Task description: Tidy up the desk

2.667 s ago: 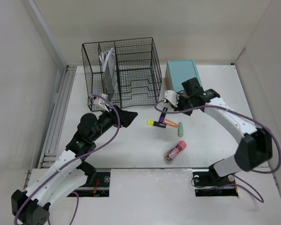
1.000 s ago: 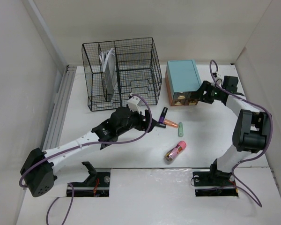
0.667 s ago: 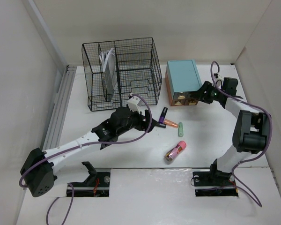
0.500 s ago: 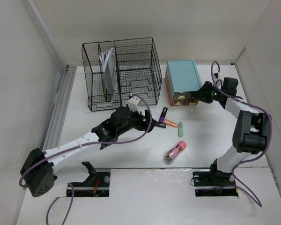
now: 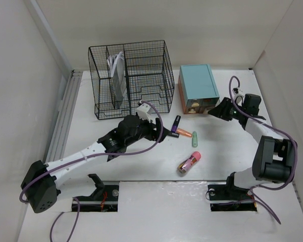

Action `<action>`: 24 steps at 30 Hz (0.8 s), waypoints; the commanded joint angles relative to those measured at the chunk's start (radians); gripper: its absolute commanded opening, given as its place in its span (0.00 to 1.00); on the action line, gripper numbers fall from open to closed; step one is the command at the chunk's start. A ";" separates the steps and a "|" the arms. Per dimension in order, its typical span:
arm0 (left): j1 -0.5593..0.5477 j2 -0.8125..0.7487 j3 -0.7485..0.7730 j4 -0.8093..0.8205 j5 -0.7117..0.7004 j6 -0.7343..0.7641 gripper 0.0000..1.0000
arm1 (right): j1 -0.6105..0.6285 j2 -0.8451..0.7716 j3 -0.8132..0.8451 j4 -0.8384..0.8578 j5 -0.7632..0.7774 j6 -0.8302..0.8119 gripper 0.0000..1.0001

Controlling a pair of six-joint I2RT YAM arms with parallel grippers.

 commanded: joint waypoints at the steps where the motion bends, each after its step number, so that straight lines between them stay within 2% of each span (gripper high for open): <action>1: -0.001 -0.033 -0.006 0.026 0.012 0.004 0.75 | -0.019 -0.044 -0.006 -0.051 -0.008 -0.117 0.43; 8: -0.001 -0.051 -0.006 0.026 0.012 0.004 0.75 | -0.061 -0.073 -0.048 -0.223 -0.045 -0.260 0.45; 9: -0.001 -0.051 -0.006 0.026 0.012 0.004 0.75 | -0.061 -0.073 -0.048 -0.235 -0.045 -0.260 0.47; 11: -0.001 -0.051 -0.006 0.026 0.012 0.004 0.75 | -0.070 -0.073 -0.039 -0.258 -0.062 -0.276 0.62; 13: -0.001 -0.051 0.003 0.026 0.012 0.004 0.75 | -0.070 -0.064 -0.039 -0.258 -0.091 -0.276 0.64; 15: -0.001 -0.051 0.003 0.026 0.012 0.004 0.75 | -0.070 -0.064 -0.030 -0.258 -0.100 -0.285 0.72; 21: -0.001 -0.051 0.003 0.026 0.012 0.004 0.75 | -0.079 -0.096 -0.009 -0.379 -0.221 -0.360 0.74; 23: -0.001 -0.051 0.012 0.026 0.012 0.004 0.75 | -0.079 -0.096 0.002 -0.462 -0.289 -0.479 0.76; 24: -0.001 -0.051 0.012 0.026 0.012 0.004 0.75 | -0.079 -0.096 0.002 -0.500 -0.316 -0.480 0.76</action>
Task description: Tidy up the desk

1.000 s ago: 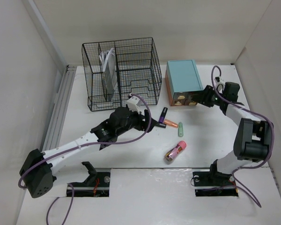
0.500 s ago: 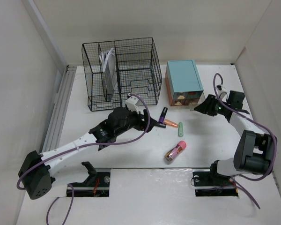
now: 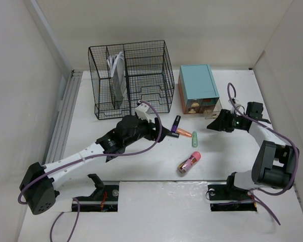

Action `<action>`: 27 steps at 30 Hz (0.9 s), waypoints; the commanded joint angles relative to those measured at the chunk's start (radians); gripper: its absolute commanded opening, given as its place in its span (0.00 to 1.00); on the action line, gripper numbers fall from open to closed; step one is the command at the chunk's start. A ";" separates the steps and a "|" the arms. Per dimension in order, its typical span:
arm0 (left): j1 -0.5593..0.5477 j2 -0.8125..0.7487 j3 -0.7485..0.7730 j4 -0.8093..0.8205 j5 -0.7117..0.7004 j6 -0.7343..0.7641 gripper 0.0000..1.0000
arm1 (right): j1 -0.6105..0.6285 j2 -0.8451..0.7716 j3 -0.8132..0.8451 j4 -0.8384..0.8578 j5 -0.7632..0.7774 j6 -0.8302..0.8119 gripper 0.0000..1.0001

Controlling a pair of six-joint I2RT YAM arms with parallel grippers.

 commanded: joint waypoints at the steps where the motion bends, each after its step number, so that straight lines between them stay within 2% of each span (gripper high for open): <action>1: -0.001 -0.018 0.013 0.027 0.010 0.004 0.75 | -0.008 -0.029 0.035 -0.160 -0.156 -0.207 0.75; 7: -0.001 -0.018 0.013 0.017 0.010 0.013 0.75 | 0.096 -0.119 0.098 -0.429 -0.302 -0.515 0.67; 12: -0.010 -0.027 0.033 -0.012 0.010 0.013 0.75 | 0.259 -0.275 0.203 -0.374 -0.294 -0.543 0.66; 13: -0.010 -0.027 0.033 -0.012 -0.002 0.013 0.75 | 0.292 -0.288 0.240 -0.363 -0.224 -0.569 0.66; 14: -0.010 -0.039 0.033 -0.021 -0.002 0.013 0.75 | 0.396 -0.288 0.282 -0.342 -0.158 -0.578 0.71; 16: -0.010 -0.060 0.033 -0.035 -0.026 0.013 0.75 | 0.487 -0.265 0.392 -0.378 -0.069 -0.678 0.74; 17: -0.010 -0.071 0.033 -0.035 -0.026 0.013 0.75 | 0.591 -0.247 0.429 -0.483 0.021 -0.768 0.76; 18: -0.022 -0.082 0.033 -0.045 -0.039 0.013 0.75 | 0.637 -0.227 0.458 -0.544 0.070 -0.867 0.76; 19: -0.022 -0.106 0.033 -0.064 -0.054 0.001 0.75 | 0.670 -0.196 0.477 -0.596 0.115 -1.070 0.74; 21: -0.022 -0.131 0.043 -0.087 -0.072 -0.008 0.75 | 0.710 -0.196 0.440 -0.657 0.218 -1.254 0.74; 22: -0.032 -0.152 0.054 -0.111 -0.085 -0.008 0.75 | 0.710 -0.220 0.369 -0.624 0.267 -1.372 0.74; 27: -0.032 -0.188 0.054 -0.144 -0.094 -0.039 0.75 | 0.780 -0.259 0.253 -0.595 0.351 -1.491 0.73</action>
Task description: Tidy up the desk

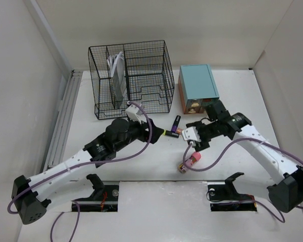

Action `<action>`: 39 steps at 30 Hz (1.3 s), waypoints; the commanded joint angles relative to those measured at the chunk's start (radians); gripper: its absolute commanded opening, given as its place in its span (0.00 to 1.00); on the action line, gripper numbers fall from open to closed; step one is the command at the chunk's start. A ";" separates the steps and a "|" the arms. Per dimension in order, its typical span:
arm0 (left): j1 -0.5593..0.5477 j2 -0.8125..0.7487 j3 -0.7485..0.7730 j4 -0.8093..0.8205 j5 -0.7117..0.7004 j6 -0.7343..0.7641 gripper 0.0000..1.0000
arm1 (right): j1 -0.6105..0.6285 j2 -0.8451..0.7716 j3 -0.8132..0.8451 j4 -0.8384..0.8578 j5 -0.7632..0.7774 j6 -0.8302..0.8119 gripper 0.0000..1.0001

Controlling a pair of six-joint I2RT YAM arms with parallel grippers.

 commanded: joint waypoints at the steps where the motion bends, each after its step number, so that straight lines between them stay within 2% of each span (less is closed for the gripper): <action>1: -0.007 -0.036 0.034 -0.028 -0.036 -0.035 0.75 | 0.069 -0.027 -0.034 -0.054 0.097 -0.242 0.73; 5: -0.007 -0.061 0.012 -0.038 -0.057 -0.059 0.75 | 0.212 -0.049 -0.113 -0.038 0.213 -0.238 0.73; 8: -0.016 -0.102 0.002 -0.079 -0.102 -0.084 0.75 | 0.266 -0.061 -0.154 -0.025 0.264 -0.215 0.73; 15: -0.016 -0.167 0.002 -0.196 -0.206 -0.155 0.75 | 0.381 -0.040 -0.154 -0.097 0.264 -0.195 0.73; 21: -0.016 -0.185 0.002 -0.217 -0.215 -0.164 0.75 | 0.487 0.031 -0.154 -0.108 0.253 -0.065 0.73; 25: -0.016 -0.185 -0.008 -0.226 -0.215 -0.164 0.74 | 0.566 0.066 -0.188 -0.035 0.308 0.047 0.73; 32: -0.016 -0.185 0.002 -0.226 -0.215 -0.164 0.74 | 0.625 0.108 -0.232 0.117 0.437 0.216 0.72; 39: -0.016 -0.185 0.002 -0.226 -0.206 -0.164 0.74 | 0.649 0.193 -0.211 0.165 0.534 0.290 0.71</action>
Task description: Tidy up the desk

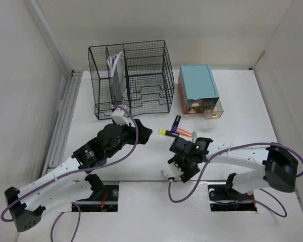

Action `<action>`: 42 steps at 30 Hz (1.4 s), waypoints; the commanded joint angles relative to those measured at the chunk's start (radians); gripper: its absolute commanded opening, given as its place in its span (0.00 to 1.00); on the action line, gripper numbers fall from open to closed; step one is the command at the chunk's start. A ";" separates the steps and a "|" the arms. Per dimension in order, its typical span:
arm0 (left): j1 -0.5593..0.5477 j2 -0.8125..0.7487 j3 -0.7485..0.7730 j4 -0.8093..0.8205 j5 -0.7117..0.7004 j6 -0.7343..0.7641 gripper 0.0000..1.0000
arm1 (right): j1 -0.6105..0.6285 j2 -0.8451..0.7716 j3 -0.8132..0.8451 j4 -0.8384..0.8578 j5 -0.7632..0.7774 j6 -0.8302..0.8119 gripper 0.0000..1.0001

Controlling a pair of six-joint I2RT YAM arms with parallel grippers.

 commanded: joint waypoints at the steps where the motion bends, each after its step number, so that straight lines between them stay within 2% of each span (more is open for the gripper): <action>1: -0.006 -0.018 0.005 0.017 -0.006 -0.005 0.74 | 0.037 0.023 0.021 0.083 0.083 0.064 0.71; 10: -0.006 -0.074 0.016 -0.037 -0.019 -0.005 0.74 | 0.087 0.114 0.021 0.102 0.209 0.120 0.71; 14: -0.006 -0.094 0.016 -0.046 -0.029 -0.005 0.74 | 0.106 0.137 0.011 0.120 0.234 0.120 0.64; 15: -0.006 -0.094 0.016 -0.055 -0.029 -0.005 0.74 | 0.106 0.137 0.011 0.120 0.243 0.120 0.56; 21: -0.006 -0.113 0.016 -0.065 -0.038 -0.005 0.74 | 0.136 0.171 0.011 0.120 0.280 0.129 0.35; 23: -0.006 -0.113 0.016 -0.065 -0.038 -0.005 0.74 | 0.136 0.162 0.011 0.120 0.280 0.129 0.23; 24: -0.006 -0.113 0.016 -0.065 -0.038 -0.005 0.74 | 0.136 0.152 0.025 0.108 0.280 0.129 0.19; 27: -0.006 -0.113 0.016 -0.065 -0.038 -0.005 0.74 | 0.136 0.111 0.074 0.080 0.280 0.129 0.17; 31: -0.006 -0.104 0.016 -0.065 -0.038 -0.005 0.74 | 0.077 0.053 0.171 0.022 0.217 0.094 0.14; 36: -0.006 -0.085 0.025 -0.065 -0.038 0.004 0.74 | -0.058 -0.049 0.257 0.011 0.133 0.022 0.13; 41: -0.006 -0.055 0.034 -0.045 -0.018 0.004 0.74 | -0.293 -0.228 0.289 0.107 -0.029 -0.072 0.10; 42: -0.006 -0.055 0.034 -0.045 -0.018 0.004 0.74 | -0.387 -0.245 0.289 0.150 -0.059 -0.083 0.10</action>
